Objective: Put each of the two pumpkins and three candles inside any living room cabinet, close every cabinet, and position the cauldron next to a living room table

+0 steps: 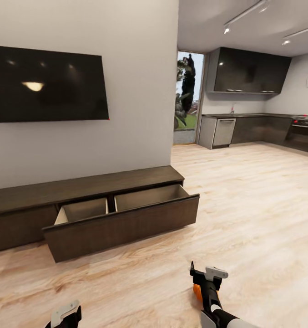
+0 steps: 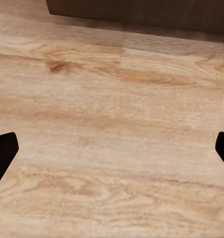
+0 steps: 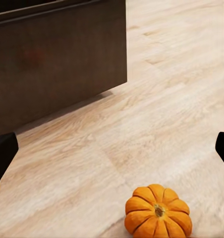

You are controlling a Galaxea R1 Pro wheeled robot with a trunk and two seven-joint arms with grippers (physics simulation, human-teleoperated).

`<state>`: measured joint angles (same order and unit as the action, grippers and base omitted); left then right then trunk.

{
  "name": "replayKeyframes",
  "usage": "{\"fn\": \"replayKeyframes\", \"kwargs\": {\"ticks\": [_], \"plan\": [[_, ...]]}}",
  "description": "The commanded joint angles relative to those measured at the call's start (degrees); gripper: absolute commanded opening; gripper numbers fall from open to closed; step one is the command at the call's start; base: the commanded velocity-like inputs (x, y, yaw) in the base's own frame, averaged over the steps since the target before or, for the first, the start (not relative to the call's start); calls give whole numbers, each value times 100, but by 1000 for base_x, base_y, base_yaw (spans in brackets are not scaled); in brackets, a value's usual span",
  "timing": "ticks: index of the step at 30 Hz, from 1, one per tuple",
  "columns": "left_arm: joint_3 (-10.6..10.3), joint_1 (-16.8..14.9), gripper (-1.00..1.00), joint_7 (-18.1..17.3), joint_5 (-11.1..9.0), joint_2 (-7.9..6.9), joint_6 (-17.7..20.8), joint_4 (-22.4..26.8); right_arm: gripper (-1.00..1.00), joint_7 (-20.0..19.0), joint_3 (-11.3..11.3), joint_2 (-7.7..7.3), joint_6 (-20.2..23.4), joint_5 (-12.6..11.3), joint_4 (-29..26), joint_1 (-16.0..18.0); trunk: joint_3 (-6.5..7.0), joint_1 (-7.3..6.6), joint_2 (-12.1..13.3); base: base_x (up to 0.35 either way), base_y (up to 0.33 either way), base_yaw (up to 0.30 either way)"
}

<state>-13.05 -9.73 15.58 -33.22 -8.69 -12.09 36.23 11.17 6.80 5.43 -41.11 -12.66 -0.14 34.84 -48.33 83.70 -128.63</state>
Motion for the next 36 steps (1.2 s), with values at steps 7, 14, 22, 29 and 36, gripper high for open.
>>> {"fn": "replayKeyframes", "kwargs": {"ticks": [7,14,22,29,36], "plan": [[-75,-3,100,35,-53,-5,-42,45,100,25,50,-6,-11,-28,2,5,-6,-1,-3,0,0,-195],[-426,-3,100,76,-60,-42,482,1430,100,24,44,-138,274,-50,-101,13,-6,-1,-3,0,0,-17],[-271,-3,100,100,-99,-5,3402,4047,100,66,28,-379,2947,-69,-1191,141,-6,-1,-3,0,0,0],[230,-131,100,110,-114,790,5656,5249,100,382,3,-535,5493,-125,-1606,969,-6,-1,-3,0,0,0],[870,-314,100,79,-170,1091,6562,5345,100,443,-72,-548,6973,-498,-1679,1265,-6,-1,-3,0,0,0]]}}
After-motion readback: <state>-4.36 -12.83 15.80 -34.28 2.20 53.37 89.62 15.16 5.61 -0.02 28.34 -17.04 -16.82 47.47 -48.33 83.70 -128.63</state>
